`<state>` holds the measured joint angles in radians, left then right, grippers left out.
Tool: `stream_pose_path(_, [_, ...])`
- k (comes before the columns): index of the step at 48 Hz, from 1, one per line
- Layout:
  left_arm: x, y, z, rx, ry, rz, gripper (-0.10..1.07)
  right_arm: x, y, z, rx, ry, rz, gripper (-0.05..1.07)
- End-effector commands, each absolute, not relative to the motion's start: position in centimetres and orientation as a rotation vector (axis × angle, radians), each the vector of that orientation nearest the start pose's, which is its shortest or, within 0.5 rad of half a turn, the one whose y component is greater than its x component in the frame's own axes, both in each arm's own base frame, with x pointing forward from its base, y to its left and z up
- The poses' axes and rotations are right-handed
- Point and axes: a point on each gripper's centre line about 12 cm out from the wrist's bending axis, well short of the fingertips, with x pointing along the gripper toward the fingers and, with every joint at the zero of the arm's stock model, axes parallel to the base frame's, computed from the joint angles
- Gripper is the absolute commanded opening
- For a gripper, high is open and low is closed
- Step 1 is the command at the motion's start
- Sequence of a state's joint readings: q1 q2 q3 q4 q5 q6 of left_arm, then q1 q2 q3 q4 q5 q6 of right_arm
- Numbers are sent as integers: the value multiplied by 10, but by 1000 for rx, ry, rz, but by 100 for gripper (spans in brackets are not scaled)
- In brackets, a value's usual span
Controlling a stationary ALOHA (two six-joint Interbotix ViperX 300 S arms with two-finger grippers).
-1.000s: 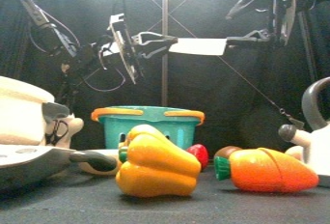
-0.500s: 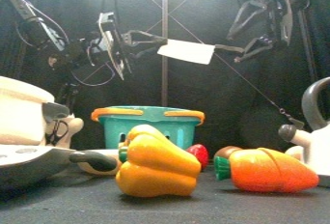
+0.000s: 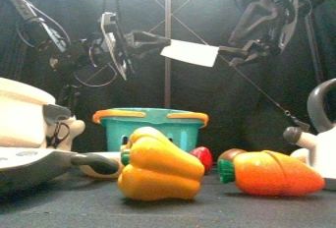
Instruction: Grab knife handle with right hand
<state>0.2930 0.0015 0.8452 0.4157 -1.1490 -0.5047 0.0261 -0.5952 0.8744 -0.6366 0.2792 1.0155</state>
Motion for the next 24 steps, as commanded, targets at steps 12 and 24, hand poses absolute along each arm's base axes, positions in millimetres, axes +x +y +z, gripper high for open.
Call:
stream_pose_path(12, [364,65,240,-233,-269,-118,41,273,-16,276,353,446,-243,44])
stream_pose_path(24, [359,63,236,-239,-252,-123,49,271,-15,267,351,473,-245,35])
